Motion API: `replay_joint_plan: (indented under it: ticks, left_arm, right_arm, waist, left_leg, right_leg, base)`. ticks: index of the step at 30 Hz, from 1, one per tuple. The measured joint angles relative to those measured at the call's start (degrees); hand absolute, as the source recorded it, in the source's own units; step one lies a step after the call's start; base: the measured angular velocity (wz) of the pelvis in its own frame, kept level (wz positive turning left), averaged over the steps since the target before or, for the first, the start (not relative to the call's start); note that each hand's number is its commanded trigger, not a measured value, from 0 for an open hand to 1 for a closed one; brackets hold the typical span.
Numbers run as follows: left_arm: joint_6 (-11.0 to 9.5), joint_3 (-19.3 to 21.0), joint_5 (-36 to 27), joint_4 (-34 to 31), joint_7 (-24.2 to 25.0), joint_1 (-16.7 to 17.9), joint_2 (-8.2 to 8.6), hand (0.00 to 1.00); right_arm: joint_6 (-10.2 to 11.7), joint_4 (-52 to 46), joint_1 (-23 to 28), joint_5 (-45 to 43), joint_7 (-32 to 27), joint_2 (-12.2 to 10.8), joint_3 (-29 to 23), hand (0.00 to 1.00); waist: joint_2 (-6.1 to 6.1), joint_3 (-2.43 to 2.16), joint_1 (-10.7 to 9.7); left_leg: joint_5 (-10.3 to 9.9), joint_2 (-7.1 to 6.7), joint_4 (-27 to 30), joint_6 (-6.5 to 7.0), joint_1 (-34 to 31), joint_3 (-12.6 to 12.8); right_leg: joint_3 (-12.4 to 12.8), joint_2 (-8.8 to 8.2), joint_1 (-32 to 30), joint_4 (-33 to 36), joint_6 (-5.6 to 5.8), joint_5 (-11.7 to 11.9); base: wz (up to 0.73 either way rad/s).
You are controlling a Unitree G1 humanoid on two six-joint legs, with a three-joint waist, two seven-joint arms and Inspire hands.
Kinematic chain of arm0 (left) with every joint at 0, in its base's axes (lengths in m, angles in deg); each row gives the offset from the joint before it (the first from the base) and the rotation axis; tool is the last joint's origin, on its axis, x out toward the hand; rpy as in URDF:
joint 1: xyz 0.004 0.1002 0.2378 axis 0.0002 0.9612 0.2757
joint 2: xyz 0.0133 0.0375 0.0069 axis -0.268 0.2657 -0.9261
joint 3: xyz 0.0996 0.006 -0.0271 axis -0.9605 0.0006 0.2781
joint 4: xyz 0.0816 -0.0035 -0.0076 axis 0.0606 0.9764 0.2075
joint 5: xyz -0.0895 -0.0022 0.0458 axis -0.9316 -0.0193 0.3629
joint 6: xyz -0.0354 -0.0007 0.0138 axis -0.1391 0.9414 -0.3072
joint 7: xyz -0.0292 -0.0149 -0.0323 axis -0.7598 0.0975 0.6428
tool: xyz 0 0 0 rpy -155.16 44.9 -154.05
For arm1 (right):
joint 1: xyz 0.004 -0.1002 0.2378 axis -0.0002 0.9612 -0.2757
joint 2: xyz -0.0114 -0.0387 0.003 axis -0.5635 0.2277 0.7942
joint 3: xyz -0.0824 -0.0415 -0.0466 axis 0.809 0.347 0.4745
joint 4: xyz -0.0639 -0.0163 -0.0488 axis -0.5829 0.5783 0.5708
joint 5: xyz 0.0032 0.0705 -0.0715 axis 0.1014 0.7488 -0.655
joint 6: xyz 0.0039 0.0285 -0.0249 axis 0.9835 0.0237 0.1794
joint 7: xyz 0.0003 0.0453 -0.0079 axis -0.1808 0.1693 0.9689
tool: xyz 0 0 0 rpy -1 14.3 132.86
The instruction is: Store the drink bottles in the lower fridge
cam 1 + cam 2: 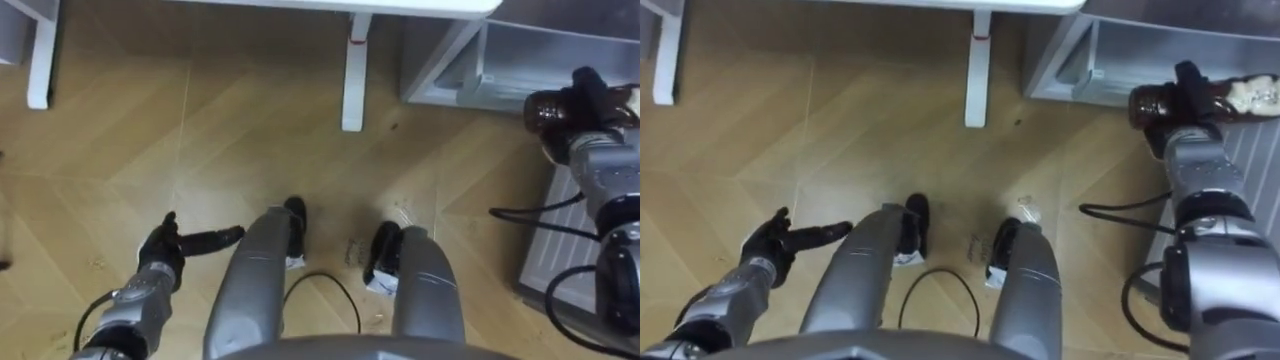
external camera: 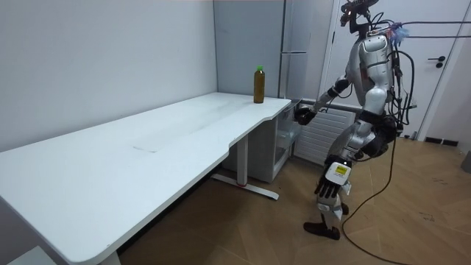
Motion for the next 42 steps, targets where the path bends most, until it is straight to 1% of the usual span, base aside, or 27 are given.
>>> replay_joint_plan:
  ticks: [3,7,11,14,16,18,20,21,22,23,24,25,26,28,32,34,37,42]
  left_arm:
    - [0.1,-0.2,-0.3,0.0,-0.7,1.2,-1.24,0.00]
    - [0.2,-0.6,-0.3,-0.1,-1.7,1.2,-1.52,0.00]
    - [0.4,-2.8,0.3,-0.1,-2.7,1.2,-1.56,0.00]
    - [0.5,-4.8,0.4,0.0,-4.5,1.2,-1.60,0.00]
    - [0.5,-6.7,0.4,-0.1,-5.3,1.3,-1.96,0.00]
    - [0.7,-7.3,0.3,-0.2,-5.5,1.3,-1.99,0.00]
    - [0.9,-7.8,0.2,-0.2,-5.5,1.3,-2.07,0.00]
    - [1.1,-7.9,0.1,-0.3,-5.5,1.3,-2.07,0.00]
    - [1.3,-7.9,0.1,-0.5,-5.5,1.3,-2.08,0.00]
    - [1.3,-8.0,0.1,-0.6,-5.5,1.3,-2.12,0.00]
    - [1.4,-8.7,0.1,-0.6,-5.5,1.3,-2.34,0.00]
    - [1.4,-9.5,0.1,-0.7,-5.5,1.3,-2.59,0.00]
    - [1.4,-9.9,0.0,-0.9,-5.5,1.3,-2.86,0.00]
    - [1.7,-10.1,-0.3,-2.5,-5.5,2.1,-3.55,0.00]
    - [1.8,-10.1,-0.4,-3.0,-5.5,2.6,-3.60,0.00]
    - [1.8,-10.1,-0.4,-3.1,-5.5,2.7,-3.62,0.00]
    - [1.8,-10.1,-0.4,-4.5,-5.5,3.7,-3.67,0.00]
    - [1.7,-10.1,-0.5,-4.8,-6.1,4.6,-3.68,0.00]
  right_arm:
    - [0.0,0.2,-1.7,0.0,0.0,0.8,0.0,1.00]
    - [0.0,0.1,-4.3,0.1,0.0,1.1,0.5,1.00]
    - [0.1,-0.1,-5.2,0.0,-0.1,1.1,0.9,1.00]
    - [0.5,-0.7,-5.7,-0.2,-0.3,1.2,3.2,1.00]
    - [0.5,-3.4,-5.8,-0.2,-1.0,1.2,5.6,1.00]
    - [0.5,-5.8,-5.8,-0.2,-1.3,1.2,6.5,1.00]
    - [0.5,-7.1,-6.2,-0.3,-1.3,1.2,7.5,1.00]
    - [0.5,-7.3,-6.9,-0.3,-1.3,1.2,7.9,0.94]
    - [0.6,-7.3,-7.5,-0.3,-1.3,1.2,7.9,0.95]
    - [0.6,-7.3,-7.7,-0.2,-1.3,1.2,7.9,1.00]
    - [0.6,-7.3,-8.1,0.0,-1.3,1.2,8.0,1.00]
    - [0.6,-7.5,-8.2,0.7,-1.3,1.2,8.4,0.64]
    - [0.6,-7.6,-8.3,1.2,-1.3,1.2,8.7,0.00]
    - [0.7,-7.6,-8.7,2.3,-1.3,1.2,9.5,0.00]
    - [0.7,-7.6,-9.7,3.3,-1.3,1.2,9.5,0.00]
    - [0.7,-7.6,-10.5,3.4,-1.3,1.2,9.5,0.00]
    - [0.8,-7.6,-10.5,3.5,-1.9,1.2,9.5,0.00]
    - [1.2,-7.9,-10.5,3.6,-3.0,1.2,9.5,0.00]
  waist:
    - [-0.10,0.02,0.0]
    - [-0.13,0.00,0.0]
    - [-0.13,0.00,0.1]
    - [-0.18,0.00,0.0]
    - [-0.50,-0.10,-0.3]
    - [-0.52,-0.09,-1.0]
    - [-0.56,-0.10,-1.2]
    - [-0.58,-0.10,-1.4]
    - [-0.58,-0.10,-1.4]
    - [-0.58,-0.10,-1.4]
    - [-0.59,-0.11,-1.4]
    - [-0.68,-0.11,-1.3]
    - [-0.76,-0.11,-1.3]
    - [-0.94,-0.09,-1.2]
    - [-1.07,-0.04,-1.1]
    - [-1.08,-0.05,-1.2]
    - [-1.07,-0.05,-1.2]
    - [-1.03,-0.07,-1.0]
  left_leg:
    - [-0.7,0.03,2.0,0.33,-2.1,0.3]
    - [-1.3,0.25,4.8,0.28,-6.2,0.3]
    - [-1.9,0.28,6.6,0.19,-8.6,0.2]
    - [-2.3,0.20,8.1,0.18,-10.2,0.2]
    - [-2.5,0.31,9.0,0.04,-11.6,0.2]
    - [-2.6,0.55,9.5,0.03,-12.3,0.2]
    - [-2.8,0.92,9.9,-0.01,-12.7,0.1]
    - [-2.8,0.99,10.0,-0.05,-12.9,0.0]
    - [-2.8,0.99,10.0,-0.05,-13.0,0.0]
    - [-2.8,0.99,10.0,-0.06,-13.0,0.0]
    - [-2.8,0.98,10.0,-0.07,-13.0,0.0]
    - [-2.8,0.95,9.9,-0.08,-13.0,0.0]
    - [-2.8,0.95,9.9,-0.08,-13.1,0.0]
    - [-2.8,0.94,10.0,-0.12,-13.3,-0.2]
    - [-2.9,0.90,10.3,-0.22,-13.5,-0.4]
    - [-3.3,0.89,11.5,-0.36,-13.9,-0.8]
    - [-3.6,0.92,12.2,-0.54,-14.4,-1.4]
    - [-3.8,0.96,12.6,-0.61,-14.5,-1.6]
  right_leg:
    - [0.9,-0.05,-2.5,2.2,-0.30,-0.4]
    - [1.2,-0.19,-6.5,5.1,-0.53,-1.4]
    - [1.1,-0.61,-8.9,7.3,-0.78,-2.3]
    - [1.2,-1.01,-10.6,9.1,-1.01,-2.9]
    - [1.3,-1.09,-12.2,10.2,-1.27,-3.3]
    - [0.9,-1.25,-12.8,10.6,-1.55,-3.4]
    - [0.5,-1.23,-12.9,10.8,-1.81,-3.5]
    - [0.3,-1.24,-13.0,10.8,-1.94,-3.5]
    - [0.3,-1.25,-13.1,10.8,-1.96,-3.6]
    - [0.3,-1.25,-13.1,10.8,-1.97,-3.6]
    - [0.3,-1.25,-13.1,10.8,-1.97,-3.6]
    - [0.4,-1.22,-13.2,10.9,-1.95,-3.6]
    - [0.4,-1.22,-13.2,10.9,-1.95,-3.6]
    - [0.2,-1.20,-13.3,11.1,-1.98,-3.8]
    - [0.1,-1.20,-13.3,11.3,-1.91,-4.0]
    - [-0.2,-1.29,-13.3,12.2,-1.94,-4.7]
    - [-0.4,-1.06,-13.4,12.7,-1.91,-5.0]
    - [-0.4,-1.05,-13.4,13.1,-1.89,-5.4]
  base:
    - [0.00]
    - [0.03]
    - [0.06]
    - [0.05]
    - [0.00]
    - [0.02]
    - [0.00]
    - [0.00]
    - [0.00]
    - [0.00]
    - [0.00]
    - [0.00]
    - [0.00]
    - [0.04]
    - [0.04]
    - [0.08]
    - [0.04]
    - [0.00]
